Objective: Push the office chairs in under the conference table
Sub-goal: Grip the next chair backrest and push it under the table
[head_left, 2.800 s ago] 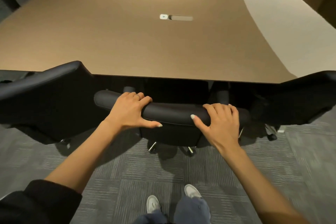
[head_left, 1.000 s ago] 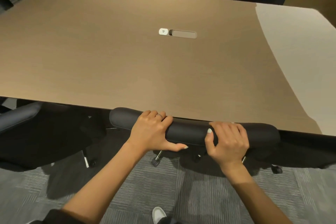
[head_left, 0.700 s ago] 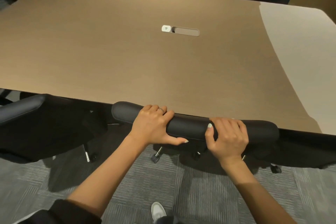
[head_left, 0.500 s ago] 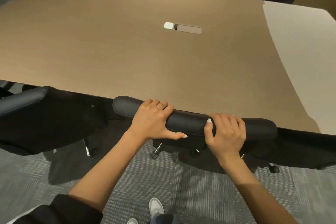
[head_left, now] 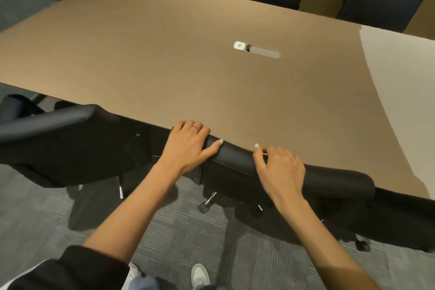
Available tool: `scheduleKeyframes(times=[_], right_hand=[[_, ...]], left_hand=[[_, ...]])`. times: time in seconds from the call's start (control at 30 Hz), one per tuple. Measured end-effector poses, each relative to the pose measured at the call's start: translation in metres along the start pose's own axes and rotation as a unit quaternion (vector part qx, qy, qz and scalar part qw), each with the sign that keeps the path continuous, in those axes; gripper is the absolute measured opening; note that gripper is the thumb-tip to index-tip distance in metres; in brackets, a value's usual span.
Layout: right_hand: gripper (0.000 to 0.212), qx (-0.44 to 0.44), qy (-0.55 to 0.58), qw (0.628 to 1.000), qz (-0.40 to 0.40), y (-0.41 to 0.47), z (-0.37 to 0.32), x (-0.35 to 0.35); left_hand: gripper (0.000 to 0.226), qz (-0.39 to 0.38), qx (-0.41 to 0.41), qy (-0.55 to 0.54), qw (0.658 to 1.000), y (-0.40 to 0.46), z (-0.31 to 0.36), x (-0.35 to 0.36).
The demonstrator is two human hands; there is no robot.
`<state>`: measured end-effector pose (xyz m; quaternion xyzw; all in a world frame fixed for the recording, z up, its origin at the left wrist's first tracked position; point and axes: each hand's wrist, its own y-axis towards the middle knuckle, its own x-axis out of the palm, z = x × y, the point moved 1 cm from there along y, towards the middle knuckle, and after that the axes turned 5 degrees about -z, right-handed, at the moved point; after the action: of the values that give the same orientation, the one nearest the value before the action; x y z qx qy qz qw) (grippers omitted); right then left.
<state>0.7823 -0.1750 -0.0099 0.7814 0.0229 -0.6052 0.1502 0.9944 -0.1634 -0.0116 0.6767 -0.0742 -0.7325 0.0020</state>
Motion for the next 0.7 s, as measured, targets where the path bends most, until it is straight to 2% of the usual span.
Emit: scheduleKeyframes(times=[0.3,0.7], right_hand=[[0.047,-0.032,0.047,0.998,0.011,0.045,-0.059,-0.009],[0.048,-0.112,0.092,0.989,-0.011,0.082,-0.21,0.017]], left_hand=[[0.052,0.03,-0.119,0.026,0.992,-0.029,-0.096,-0.032],[0.052,0.066,-0.233,0.043,0.969,-0.116,-0.245,-0.061]])
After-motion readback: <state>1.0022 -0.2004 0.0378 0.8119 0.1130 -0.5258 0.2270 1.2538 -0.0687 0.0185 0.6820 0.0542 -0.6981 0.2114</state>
